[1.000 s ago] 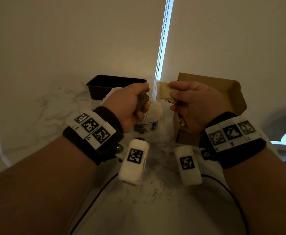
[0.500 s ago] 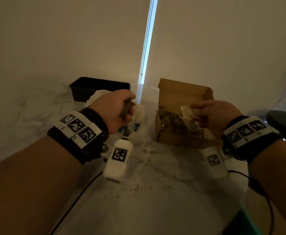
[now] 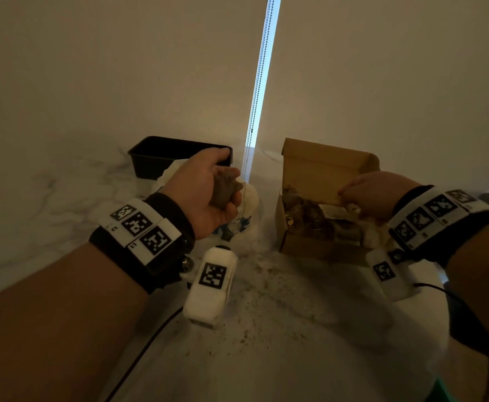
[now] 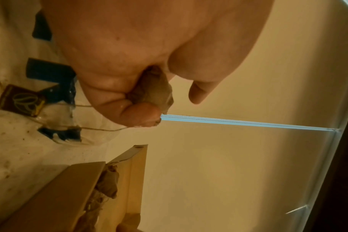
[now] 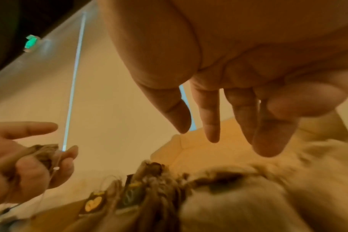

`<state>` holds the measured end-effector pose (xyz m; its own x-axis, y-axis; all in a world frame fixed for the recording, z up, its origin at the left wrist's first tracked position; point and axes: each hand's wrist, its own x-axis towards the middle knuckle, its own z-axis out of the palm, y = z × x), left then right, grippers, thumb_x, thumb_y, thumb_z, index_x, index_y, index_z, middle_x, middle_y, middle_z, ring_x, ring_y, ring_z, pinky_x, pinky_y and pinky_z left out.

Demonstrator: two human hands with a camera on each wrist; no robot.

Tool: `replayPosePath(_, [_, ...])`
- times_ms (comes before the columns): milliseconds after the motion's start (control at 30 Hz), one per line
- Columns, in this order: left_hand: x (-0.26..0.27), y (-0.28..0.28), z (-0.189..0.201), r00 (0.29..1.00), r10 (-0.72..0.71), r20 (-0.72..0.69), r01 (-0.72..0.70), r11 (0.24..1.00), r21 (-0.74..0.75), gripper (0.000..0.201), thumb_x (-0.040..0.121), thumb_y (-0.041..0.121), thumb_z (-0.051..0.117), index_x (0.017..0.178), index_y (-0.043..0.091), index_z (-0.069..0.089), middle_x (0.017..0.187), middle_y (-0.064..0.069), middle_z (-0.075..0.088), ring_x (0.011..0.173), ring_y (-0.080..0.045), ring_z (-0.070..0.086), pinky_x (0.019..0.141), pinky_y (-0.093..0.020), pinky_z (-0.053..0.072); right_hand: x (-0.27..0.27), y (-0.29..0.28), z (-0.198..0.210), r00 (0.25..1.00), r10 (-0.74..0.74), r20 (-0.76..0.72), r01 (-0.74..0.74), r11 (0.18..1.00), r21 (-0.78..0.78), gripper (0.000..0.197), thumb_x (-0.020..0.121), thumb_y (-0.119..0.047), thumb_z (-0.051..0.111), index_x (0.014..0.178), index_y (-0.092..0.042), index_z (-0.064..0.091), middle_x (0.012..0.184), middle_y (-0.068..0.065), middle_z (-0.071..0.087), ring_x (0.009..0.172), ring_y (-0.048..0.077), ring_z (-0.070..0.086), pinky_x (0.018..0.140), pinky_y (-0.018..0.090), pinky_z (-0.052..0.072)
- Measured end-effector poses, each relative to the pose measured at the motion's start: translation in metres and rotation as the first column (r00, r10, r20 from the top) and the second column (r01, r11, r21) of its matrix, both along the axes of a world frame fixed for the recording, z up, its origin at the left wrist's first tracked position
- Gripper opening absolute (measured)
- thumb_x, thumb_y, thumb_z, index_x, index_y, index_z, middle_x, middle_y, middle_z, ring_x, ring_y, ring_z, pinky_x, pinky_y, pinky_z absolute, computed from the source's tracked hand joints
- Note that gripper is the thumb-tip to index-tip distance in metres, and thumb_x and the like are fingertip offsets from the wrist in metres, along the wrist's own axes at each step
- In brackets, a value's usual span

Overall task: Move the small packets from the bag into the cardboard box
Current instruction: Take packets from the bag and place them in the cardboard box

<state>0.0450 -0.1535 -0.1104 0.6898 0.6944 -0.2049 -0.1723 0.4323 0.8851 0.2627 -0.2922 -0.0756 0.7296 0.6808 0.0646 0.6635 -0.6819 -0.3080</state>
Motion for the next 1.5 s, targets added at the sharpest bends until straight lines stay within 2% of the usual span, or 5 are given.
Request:
replayPosePath(233, [-0.003, 0.002, 0.007, 0.996, -0.024, 0.091, 0.031, 0.996, -0.08, 0.048, 0.096, 0.053, 0.046, 0.109, 0.01, 0.061, 0.085, -0.009, 0.057, 0.066, -0.017, 0.054, 0.049, -0.019, 0.043, -0.051, 0.028, 0.016, 0.93, 0.334, -0.156, -0.288, 0.922, 0.26, 0.036, 0.094, -0.037, 0.056, 0.101, -0.005, 0.068, 0.088, 0.01, 0.068, 0.075, 0.023, 0.059, 0.07, 0.036, 0.049])
replayPosePath(567, [-0.002, -0.008, 0.011, 0.963, -0.176, 0.202, 0.168, 0.984, 0.056, 0.076, 0.097, 0.059, 0.037, 0.141, -0.004, 0.042, 0.08, -0.009, 0.069, 0.068, -0.019, 0.067, 0.059, -0.027, 0.053, -0.095, 0.075, -0.016, 0.486, 0.591, -0.644, -0.155, 0.784, 0.602, 0.053, 0.074, -0.045, 0.074, 0.103, -0.003, 0.066, 0.076, 0.007, 0.061, 0.06, 0.016, 0.058, 0.052, 0.028, 0.047])
replayPosePath(700, [0.0, 0.0, 0.006, 0.939, -0.215, 0.27, 0.207, 0.977, 0.057, 0.102, 0.082, 0.063, 0.054, 0.157, 0.007, 0.016, 0.147, -0.02, 0.048, 0.102, -0.027, 0.068, 0.084, -0.041, 0.055, -0.092, 0.075, -0.031, 0.526, 0.619, -0.584, -0.144, 0.741, 0.656, 0.038, 0.08, -0.03, 0.074, 0.1, 0.002, 0.066, 0.081, 0.011, 0.07, 0.068, 0.019, 0.065, 0.056, 0.028, 0.054])
replayPosePath(1067, [0.002, 0.004, 0.007, 0.972, 0.233, 0.032, -0.234, 0.945, 0.23, 0.008, 0.098, 0.023, 0.056, 0.097, 0.016, 0.059, 0.08, -0.002, 0.057, 0.065, -0.012, 0.053, 0.054, -0.029, 0.041, -0.08, 0.068, -0.035, 0.246, 0.7, -0.671, 0.23, 0.63, 0.742, 0.017, 0.093, -0.007, 0.04, 0.097, -0.008, 0.057, 0.08, 0.009, 0.066, 0.061, 0.017, 0.066, 0.051, 0.026, 0.052])
replayPosePath(1500, [0.004, 0.004, 0.001, 0.976, 0.215, 0.041, -0.216, 0.918, 0.334, 0.043, 0.092, -0.016, 0.039, 0.11, 0.013, 0.065, 0.106, -0.006, 0.058, 0.08, -0.018, 0.062, 0.057, -0.025, 0.055, -0.079, 0.053, -0.018, 0.109, 0.77, -0.629, 0.269, 0.586, 0.764, 0.023, 0.09, -0.009, 0.031, 0.094, -0.009, 0.054, 0.07, 0.006, 0.056, 0.057, 0.018, 0.053, 0.049, 0.026, 0.044])
